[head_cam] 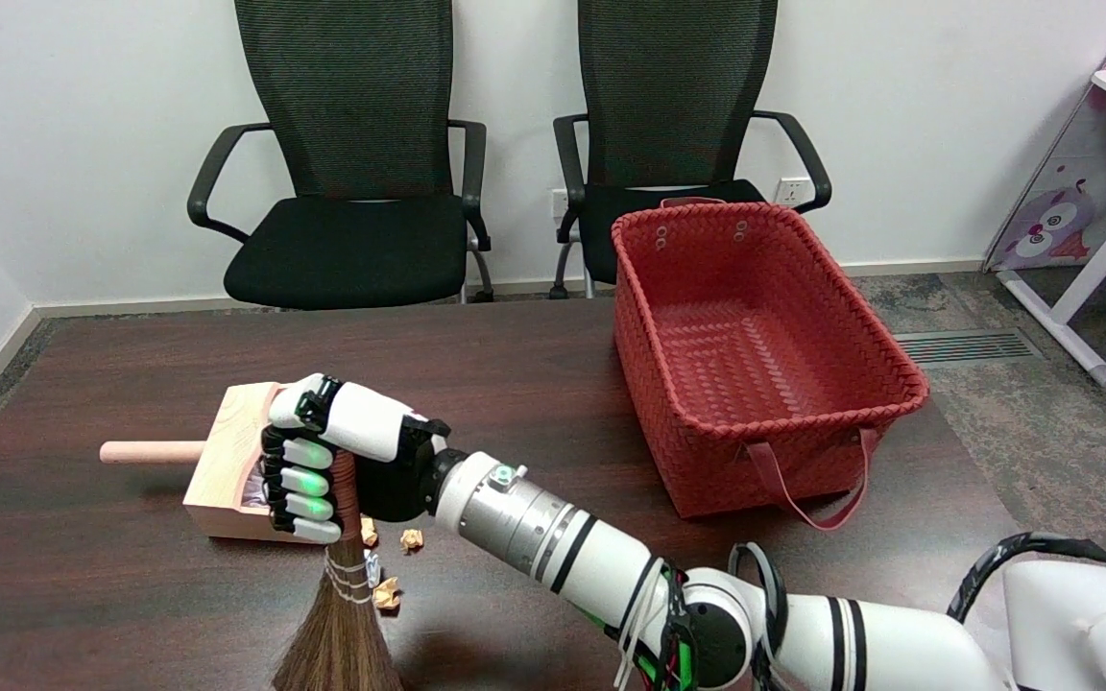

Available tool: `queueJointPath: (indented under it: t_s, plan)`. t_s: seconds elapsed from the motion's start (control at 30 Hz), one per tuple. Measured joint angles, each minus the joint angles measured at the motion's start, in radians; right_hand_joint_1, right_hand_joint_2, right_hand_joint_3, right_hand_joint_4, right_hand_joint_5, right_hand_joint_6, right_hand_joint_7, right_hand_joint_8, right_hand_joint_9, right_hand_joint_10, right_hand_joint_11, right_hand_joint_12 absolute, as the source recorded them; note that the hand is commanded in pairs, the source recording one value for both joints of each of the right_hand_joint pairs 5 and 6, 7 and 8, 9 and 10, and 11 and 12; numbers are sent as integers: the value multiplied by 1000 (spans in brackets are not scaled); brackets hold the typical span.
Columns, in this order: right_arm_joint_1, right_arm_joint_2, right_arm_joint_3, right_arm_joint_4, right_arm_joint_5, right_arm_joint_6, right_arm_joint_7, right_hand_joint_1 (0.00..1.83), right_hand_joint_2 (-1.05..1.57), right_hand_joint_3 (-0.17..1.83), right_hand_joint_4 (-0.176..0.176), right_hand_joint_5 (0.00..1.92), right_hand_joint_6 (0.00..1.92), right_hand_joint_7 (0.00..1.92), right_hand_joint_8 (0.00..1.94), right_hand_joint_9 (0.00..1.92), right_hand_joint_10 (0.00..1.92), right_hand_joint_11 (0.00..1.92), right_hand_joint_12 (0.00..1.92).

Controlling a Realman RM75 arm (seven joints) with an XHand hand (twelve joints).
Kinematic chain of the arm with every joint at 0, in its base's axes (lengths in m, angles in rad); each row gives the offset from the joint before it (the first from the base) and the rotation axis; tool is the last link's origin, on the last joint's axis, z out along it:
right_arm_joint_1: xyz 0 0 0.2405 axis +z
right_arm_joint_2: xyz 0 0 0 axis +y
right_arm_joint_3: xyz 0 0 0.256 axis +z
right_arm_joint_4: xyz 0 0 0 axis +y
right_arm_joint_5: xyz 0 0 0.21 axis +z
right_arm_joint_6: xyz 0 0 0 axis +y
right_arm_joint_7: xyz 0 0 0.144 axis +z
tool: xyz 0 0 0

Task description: Sweep the paper ball into the dustpan.

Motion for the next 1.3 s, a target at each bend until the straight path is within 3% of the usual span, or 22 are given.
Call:
queueJointPath:
  t_s: [0.77, 1.3]
  plan:
    - [104, 26, -13, 79, -45, 11, 46, 829, 1390, 1471, 18, 1920, 1920, 1920, 1920, 1920, 1920, 1920, 1920]
    - [178, 67, -24, 112, -164, 16, 52, 826, 1440, 1394, 18, 1920, 1920, 1920, 1920, 1920, 1920, 1920, 1920]
